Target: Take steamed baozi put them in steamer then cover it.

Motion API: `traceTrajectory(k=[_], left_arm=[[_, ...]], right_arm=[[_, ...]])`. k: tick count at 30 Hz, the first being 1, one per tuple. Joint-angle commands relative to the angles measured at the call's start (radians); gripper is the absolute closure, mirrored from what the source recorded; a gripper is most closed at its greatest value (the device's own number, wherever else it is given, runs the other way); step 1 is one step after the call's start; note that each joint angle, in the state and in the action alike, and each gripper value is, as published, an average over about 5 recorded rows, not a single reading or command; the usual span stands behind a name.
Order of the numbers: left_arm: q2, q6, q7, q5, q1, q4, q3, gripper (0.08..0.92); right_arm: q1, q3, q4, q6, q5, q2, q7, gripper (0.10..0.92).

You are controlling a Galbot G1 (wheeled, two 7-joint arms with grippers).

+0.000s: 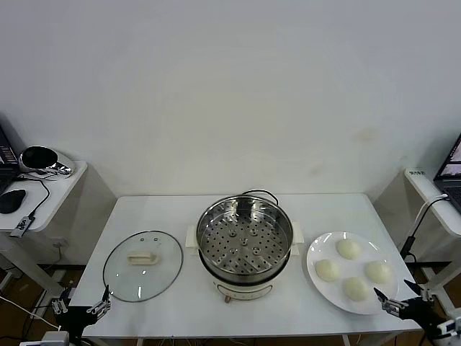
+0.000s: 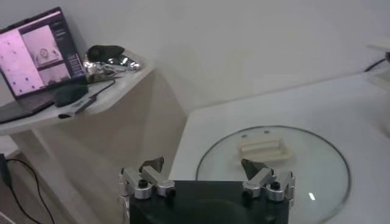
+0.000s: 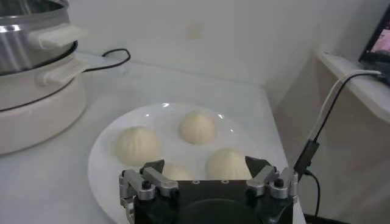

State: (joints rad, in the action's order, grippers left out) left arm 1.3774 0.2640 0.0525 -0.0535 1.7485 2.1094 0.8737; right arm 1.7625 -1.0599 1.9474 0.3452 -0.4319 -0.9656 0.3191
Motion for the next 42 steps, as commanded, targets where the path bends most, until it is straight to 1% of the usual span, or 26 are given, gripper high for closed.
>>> traceTrajectory(k=[1,4,7,9,12,15,17,19,22,25,28,31,34,37,42], left_arm=[[0.000,0.007,0.001,0.003,0.004,0.007,-0.001,0.177],[0.007,0.005,0.001,0.007,0.003,0.006,-0.006,0.177],[0.018,0.000,0.002,0.022,0.007,0.008,-0.017,0.177],[0.024,-0.001,0.003,0.032,0.012,0.015,-0.025,0.177],[0.031,-0.001,0.004,0.039,0.013,0.023,-0.028,0.177],[0.036,0.000,0.005,0.041,0.015,0.032,-0.024,0.177],[0.037,0.000,0.006,0.043,0.018,0.036,-0.023,0.177],[0.040,0.000,0.007,0.047,0.023,0.043,-0.024,0.177],[0.047,0.004,0.011,0.050,0.030,0.062,-0.028,0.177],[0.053,0.013,0.015,0.050,0.046,0.086,-0.035,0.177],[0.056,0.013,0.015,0.055,0.067,0.102,-0.043,0.177],[0.063,0.010,0.013,0.057,0.080,0.109,-0.041,0.177],[0.067,0.008,0.011,0.053,0.092,0.114,-0.037,0.177],[0.071,0.007,0.010,0.053,0.099,0.116,-0.035,0.177],[0.082,0.007,0.011,0.054,0.106,0.120,-0.034,0.177]], right_arm=[[-0.011,-0.010,0.003,0.002,-0.004,0.027,-0.011,0.203],[-0.089,-0.040,-0.034,0.014,0.079,0.076,0.035,0.203],[-0.198,-0.047,-0.072,0.011,0.243,0.124,0.129,0.203],[-0.275,-0.037,-0.092,0.000,0.383,0.153,0.222,0.203],[-0.394,-0.009,-0.128,-0.038,0.578,0.196,0.430,0.203],[-0.496,0.046,-0.170,-0.084,0.702,0.264,0.625,0.203],[-0.563,0.113,-0.206,-0.114,0.758,0.318,0.704,0.203],[-0.637,0.204,-0.242,-0.139,0.805,0.368,0.750,0.203],[-0.756,0.393,-0.283,-0.155,0.839,0.440,0.790,0.203],[-0.922,0.632,-0.314,-0.152,0.814,0.498,0.823,0.203],[-1.126,0.878,-0.363,-0.141,0.785,0.509,0.838,0.203],[-1.282,1.091,-0.426,-0.135,0.782,0.495,0.837,0.203],[-1.396,1.243,-0.487,-0.143,0.780,0.466,0.844,0.203],[-1.468,1.338,-0.548,-0.152,0.780,0.418,0.856,0.203],[-1.508,1.392,-0.638,-0.175,0.826,0.348,0.863,0.203]])
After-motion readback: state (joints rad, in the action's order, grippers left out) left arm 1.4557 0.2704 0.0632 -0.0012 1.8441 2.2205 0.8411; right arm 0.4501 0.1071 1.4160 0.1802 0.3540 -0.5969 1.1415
